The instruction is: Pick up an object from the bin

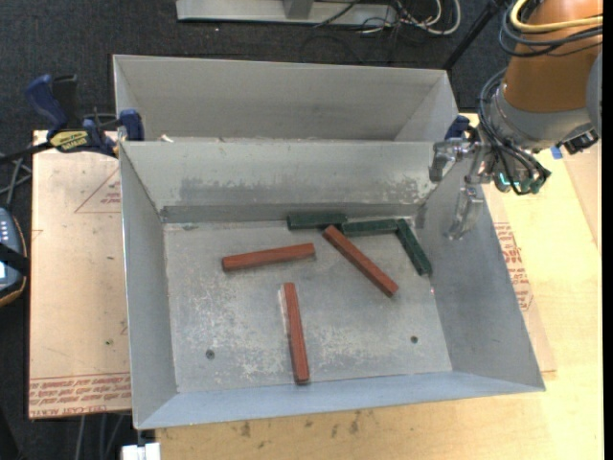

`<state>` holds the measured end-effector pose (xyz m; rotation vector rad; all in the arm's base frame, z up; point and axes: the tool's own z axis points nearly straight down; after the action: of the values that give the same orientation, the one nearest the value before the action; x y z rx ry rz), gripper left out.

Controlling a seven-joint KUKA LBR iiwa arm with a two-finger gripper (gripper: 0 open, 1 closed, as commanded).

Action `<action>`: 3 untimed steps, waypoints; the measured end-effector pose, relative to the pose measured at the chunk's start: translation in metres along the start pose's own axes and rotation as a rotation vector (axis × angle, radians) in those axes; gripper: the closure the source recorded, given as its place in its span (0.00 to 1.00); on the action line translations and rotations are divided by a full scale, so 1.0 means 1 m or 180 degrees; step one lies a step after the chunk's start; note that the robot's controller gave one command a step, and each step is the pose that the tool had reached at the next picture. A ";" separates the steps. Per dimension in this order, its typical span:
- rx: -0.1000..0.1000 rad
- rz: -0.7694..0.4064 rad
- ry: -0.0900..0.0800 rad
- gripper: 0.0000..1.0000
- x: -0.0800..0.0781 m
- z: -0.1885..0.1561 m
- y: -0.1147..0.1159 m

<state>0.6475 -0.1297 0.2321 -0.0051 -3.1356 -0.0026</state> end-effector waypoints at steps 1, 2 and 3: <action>0.0002 -0.0003 -0.0013 0.00 0.000 -0.003 0.000; 0.0000 -0.0232 -0.0012 0.00 0.046 -0.024 -0.010; 0.0022 -0.0248 -0.0060 0.00 0.050 0.002 0.012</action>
Offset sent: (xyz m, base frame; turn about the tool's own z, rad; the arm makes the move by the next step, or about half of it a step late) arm -0.1002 -0.0242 0.0509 -0.1524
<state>0.5977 -0.1173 0.2306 0.1178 -3.1523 0.0080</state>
